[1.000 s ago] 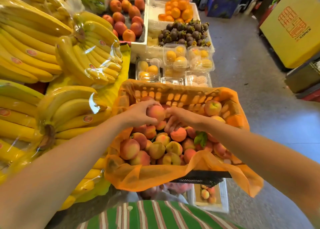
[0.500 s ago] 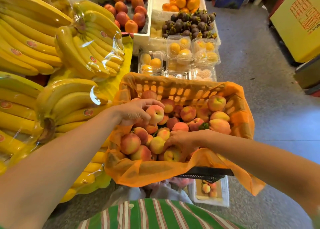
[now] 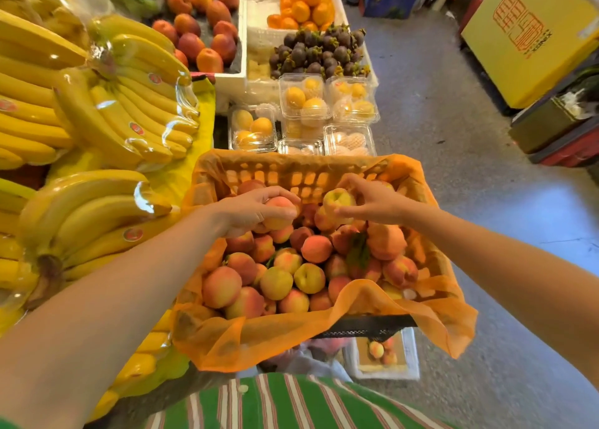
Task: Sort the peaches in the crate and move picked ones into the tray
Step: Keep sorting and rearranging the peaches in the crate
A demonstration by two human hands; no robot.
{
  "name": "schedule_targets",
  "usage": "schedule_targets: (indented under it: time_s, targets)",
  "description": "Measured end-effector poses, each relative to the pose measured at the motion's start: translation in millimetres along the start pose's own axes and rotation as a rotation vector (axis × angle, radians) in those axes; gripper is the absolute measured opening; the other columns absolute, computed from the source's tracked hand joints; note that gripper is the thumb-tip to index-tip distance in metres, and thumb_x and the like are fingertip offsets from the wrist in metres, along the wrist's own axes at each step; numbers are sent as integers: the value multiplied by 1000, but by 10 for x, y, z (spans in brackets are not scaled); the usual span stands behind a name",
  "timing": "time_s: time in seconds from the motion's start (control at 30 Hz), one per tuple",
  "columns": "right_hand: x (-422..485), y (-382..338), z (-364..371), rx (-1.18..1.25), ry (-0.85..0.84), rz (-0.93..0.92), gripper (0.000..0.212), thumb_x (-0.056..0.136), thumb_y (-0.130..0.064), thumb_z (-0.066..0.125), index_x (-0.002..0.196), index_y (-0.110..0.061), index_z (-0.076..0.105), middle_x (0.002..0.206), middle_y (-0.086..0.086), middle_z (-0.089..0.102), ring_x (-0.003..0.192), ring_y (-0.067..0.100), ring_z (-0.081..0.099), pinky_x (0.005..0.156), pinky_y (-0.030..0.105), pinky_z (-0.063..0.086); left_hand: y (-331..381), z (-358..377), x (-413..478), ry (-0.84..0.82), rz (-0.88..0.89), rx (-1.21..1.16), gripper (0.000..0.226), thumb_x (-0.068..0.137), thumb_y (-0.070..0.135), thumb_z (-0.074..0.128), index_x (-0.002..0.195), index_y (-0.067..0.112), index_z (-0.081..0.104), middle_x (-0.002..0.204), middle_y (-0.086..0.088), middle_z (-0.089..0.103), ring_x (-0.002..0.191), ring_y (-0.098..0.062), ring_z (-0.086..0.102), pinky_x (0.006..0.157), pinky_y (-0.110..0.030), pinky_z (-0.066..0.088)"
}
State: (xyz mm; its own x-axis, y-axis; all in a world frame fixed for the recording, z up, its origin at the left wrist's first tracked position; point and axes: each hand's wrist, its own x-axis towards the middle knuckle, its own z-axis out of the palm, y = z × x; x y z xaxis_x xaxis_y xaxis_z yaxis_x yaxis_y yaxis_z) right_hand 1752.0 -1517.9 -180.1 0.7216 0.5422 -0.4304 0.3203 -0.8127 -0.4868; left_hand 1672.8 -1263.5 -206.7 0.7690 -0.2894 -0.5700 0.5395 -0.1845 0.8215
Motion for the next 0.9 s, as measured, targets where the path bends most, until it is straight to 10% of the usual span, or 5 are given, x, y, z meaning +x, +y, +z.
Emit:
schedule_targets:
  time_s: [0.17,0.43,0.67,0.9]
  targets:
    - [175,174,-2,-507,37,-101,57,85,-45,64,133,-26,41,114,9,58,107,28,53,84,39,45,30,47,109,44,1,-27,40,79,32,76,115,23,61,119,-8,59,102,-22,59,69,-28,50]
    - [291,90,34,-815,71,-143,49,91,-32,54,134,-11,43,127,15,45,110,32,49,82,40,44,95,20,246,14,-22,-214,32,86,26,68,116,14,64,124,-11,61,113,-25,60,92,-38,54]
    - [219,247,72,-745,297,-277,24,77,-8,68,99,-2,62,92,16,62,79,35,61,58,40,47,165,120,308,-7,-43,-204,21,92,26,60,109,14,63,116,-10,66,108,-25,64,88,-35,56]
    - [12,360,-26,-485,290,-279,22,88,-23,57,104,-11,67,95,11,63,85,33,60,67,43,49,158,278,485,-4,-69,35,56,63,49,82,109,22,66,119,-4,64,111,-22,62,97,-45,51]
